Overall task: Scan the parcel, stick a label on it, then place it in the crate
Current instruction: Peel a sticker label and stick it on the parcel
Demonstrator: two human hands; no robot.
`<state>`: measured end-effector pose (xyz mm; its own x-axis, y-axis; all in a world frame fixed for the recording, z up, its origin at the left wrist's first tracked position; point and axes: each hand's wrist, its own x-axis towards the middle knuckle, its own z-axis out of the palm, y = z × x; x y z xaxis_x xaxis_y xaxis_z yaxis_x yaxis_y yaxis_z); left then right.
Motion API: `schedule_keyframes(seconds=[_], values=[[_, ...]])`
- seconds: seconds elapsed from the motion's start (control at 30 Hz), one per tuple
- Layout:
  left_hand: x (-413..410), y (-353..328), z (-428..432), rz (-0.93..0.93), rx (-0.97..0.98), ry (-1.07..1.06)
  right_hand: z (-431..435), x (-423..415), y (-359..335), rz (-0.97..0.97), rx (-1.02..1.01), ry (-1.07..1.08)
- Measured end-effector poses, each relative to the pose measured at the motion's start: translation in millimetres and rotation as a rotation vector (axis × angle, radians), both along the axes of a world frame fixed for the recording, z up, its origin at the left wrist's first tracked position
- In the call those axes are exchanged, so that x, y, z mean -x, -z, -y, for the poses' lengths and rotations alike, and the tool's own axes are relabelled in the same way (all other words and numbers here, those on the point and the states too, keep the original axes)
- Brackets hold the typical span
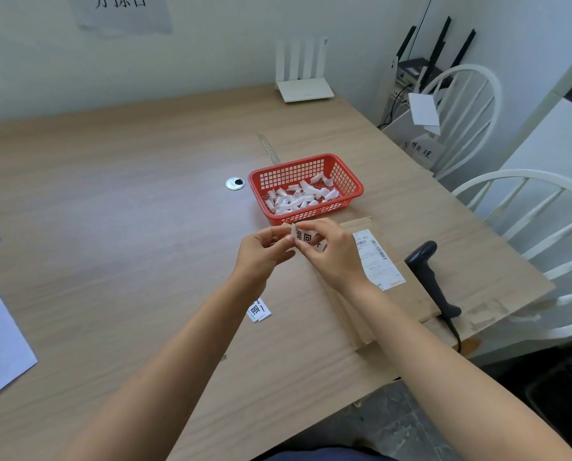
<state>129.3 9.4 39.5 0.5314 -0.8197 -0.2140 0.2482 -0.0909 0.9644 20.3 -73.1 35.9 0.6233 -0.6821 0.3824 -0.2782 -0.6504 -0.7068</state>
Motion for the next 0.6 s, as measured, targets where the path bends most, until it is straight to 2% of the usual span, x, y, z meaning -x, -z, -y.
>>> schedule_keyframes(seconds=[0.17, 0.33, 0.5, 0.6], values=[[2.9, -5.6, 0.6, 0.097, -0.002, -0.01, 2.1, 3.3, -3.4, 0.066, -0.018, 0.02], [3.1, -1.1, 1.2, 0.349, -0.02, -0.119, 6.0, 7.2, -5.2, 0.086, -0.117, 0.033], [10.7, -8.3, 1.8, 0.317, 0.036, -0.066, 6.0, 10.4, -6.2, 0.102, -0.177, 0.021], [15.9, -9.9, 2.8, 0.315, 0.058, -0.042, 4.1, 11.7, -6.6, 0.081, -0.139, 0.019]])
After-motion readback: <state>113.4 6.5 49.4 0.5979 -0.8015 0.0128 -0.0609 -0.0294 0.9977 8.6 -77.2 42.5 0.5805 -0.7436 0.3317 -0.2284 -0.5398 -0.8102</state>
